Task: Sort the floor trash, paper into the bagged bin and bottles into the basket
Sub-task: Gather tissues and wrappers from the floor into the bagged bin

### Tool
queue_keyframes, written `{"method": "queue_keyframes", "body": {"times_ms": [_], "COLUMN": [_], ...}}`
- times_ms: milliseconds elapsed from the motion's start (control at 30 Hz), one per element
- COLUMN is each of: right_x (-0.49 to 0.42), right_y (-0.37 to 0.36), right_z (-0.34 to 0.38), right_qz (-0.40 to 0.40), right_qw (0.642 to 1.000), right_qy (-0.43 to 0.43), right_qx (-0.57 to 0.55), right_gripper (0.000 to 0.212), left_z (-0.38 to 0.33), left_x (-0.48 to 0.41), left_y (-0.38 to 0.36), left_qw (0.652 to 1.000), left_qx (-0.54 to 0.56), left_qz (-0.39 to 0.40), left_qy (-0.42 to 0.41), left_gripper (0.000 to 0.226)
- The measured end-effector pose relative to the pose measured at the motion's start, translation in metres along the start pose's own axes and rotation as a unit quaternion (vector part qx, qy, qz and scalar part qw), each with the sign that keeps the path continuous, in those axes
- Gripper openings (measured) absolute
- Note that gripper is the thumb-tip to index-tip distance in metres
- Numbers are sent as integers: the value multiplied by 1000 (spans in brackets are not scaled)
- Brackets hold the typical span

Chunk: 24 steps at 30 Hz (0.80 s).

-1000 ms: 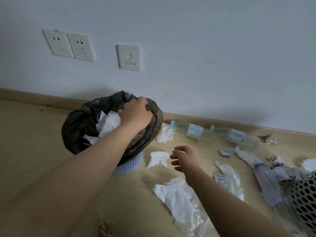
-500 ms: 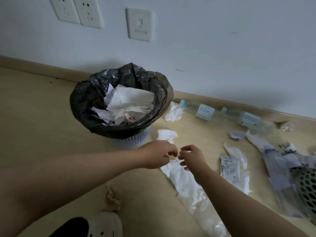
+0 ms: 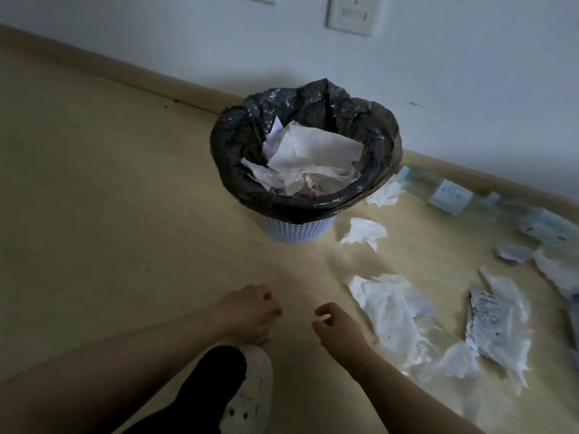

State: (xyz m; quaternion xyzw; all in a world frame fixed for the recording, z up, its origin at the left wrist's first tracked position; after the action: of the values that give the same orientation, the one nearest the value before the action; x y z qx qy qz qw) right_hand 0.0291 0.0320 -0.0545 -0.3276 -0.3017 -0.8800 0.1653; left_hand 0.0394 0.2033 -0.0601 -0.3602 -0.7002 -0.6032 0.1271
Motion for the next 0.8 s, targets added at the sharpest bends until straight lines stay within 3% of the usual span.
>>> {"method": "queue_keyframes", "body": {"times_ms": [233, 367, 467, 667, 800], "right_x": [0, -5, -7, -10, -12], "right_y": [-10, -8, -9, 6, 39], "right_z": [-9, -5, 1, 10, 11], "right_qz": [-2, -9, -14, -48, -108], "right_qw": [999, 999, 999, 996, 988], "right_qy": [-22, -10, 5, 52, 75], "right_qx": [38, 44, 34, 61, 82], "right_gripper": [16, 16, 16, 12, 18], "left_z": [31, 65, 89, 39, -14], "left_x": [8, 18, 26, -4, -30], "left_y": [-11, 15, 26, 43, 71], "left_qw": [976, 923, 897, 943, 969], "left_qx": [171, 284, 332, 292, 227], "left_qz": [-104, -201, -208, -110, -92], "left_qy": [83, 164, 207, 115, 33], "left_gripper": [23, 9, 11, 29, 25]}}
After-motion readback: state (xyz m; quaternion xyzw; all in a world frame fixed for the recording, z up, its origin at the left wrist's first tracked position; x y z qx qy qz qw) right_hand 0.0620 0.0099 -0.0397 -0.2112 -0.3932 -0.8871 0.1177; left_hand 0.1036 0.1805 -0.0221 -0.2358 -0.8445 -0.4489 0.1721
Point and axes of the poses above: each hand's wrist, its own x-axis away from the middle knuckle, its own y-axis out of the back of the hand, z = x × y, the point moved 5 cm from there along -x, towards the middle knuckle, and after that the axes turned 1 degree about -y, right-handed, at the moved point
